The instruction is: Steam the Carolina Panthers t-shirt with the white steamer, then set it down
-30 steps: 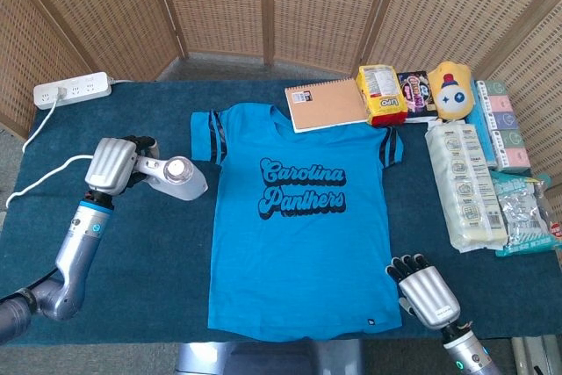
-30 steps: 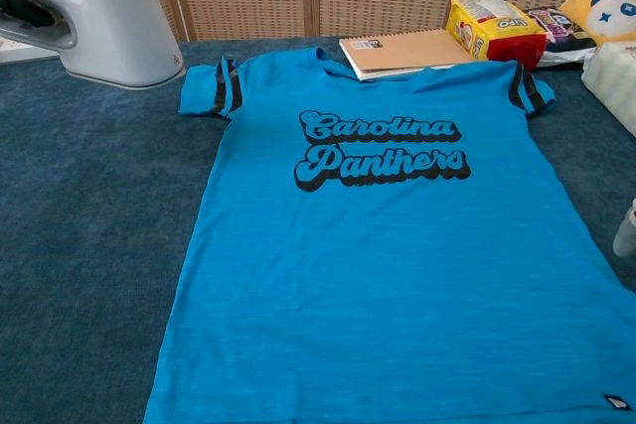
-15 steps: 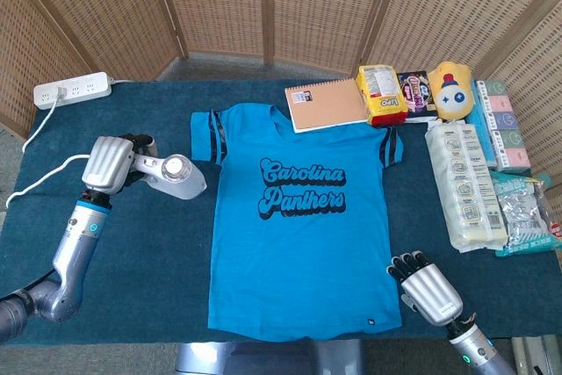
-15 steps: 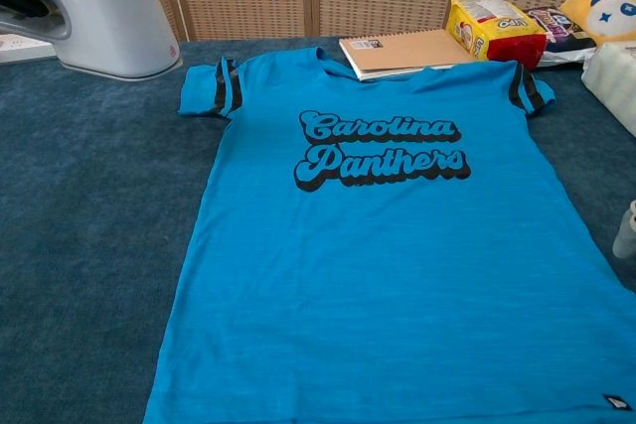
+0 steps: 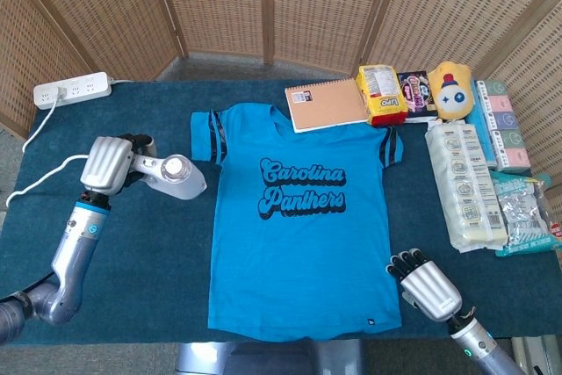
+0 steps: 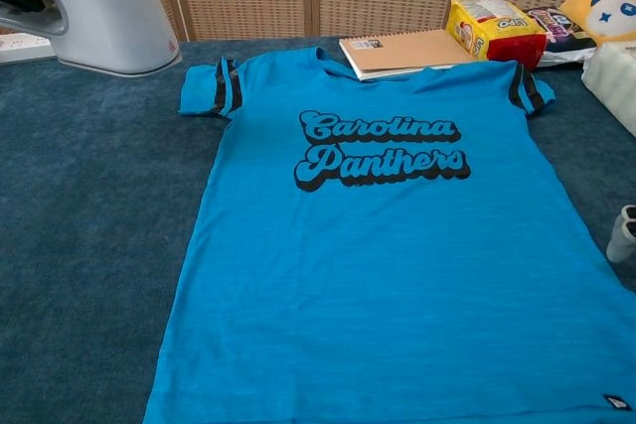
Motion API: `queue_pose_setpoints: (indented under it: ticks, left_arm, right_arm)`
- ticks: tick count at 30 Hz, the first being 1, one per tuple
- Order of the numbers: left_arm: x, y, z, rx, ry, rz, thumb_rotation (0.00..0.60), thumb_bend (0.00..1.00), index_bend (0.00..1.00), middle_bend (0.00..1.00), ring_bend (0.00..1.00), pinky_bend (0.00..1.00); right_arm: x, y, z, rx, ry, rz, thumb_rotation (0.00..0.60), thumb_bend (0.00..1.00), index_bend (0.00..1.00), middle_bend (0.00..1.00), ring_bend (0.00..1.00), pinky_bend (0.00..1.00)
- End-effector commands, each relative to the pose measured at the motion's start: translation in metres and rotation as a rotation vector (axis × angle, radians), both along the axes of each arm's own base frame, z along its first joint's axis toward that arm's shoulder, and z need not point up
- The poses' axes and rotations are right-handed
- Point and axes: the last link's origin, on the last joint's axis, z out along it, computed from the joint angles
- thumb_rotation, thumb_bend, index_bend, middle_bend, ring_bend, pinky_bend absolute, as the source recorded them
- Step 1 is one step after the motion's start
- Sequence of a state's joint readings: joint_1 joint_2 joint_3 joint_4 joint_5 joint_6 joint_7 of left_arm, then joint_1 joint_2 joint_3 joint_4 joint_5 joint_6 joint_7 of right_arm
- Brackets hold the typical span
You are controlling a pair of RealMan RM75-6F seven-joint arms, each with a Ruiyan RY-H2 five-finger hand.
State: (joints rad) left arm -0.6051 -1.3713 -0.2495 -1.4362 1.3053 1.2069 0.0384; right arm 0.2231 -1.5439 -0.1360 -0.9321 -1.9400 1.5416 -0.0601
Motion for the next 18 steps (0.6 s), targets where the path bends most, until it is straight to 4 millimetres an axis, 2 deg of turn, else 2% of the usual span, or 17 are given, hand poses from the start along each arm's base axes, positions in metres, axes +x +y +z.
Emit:
queue_pose_setpoints:
  ticks: [1, 18]
  left_arm:
    - [0.0002, -0.0007, -0.0006, -0.001, 0.000, 0.001, 0.600, 0.54, 0.57, 0.66, 0.61, 0.73]
    - [-0.0014, -0.0045, 0.0004, 0.002, -0.009, 0.006, 0.600, 0.54, 0.57, 0.66, 0.61, 0.73]
  right_arm:
    - [-0.0015, -0.0016, -0.0020, 0.007, 0.002, 0.001, 0.600, 0.07, 0.39, 0.39, 0.35, 0.33]
    - [-0.0082, -0.0058, -0.0056, 0.014, 0.026, 0.006, 0.600, 0.07, 0.39, 0.39, 0.35, 0.33]
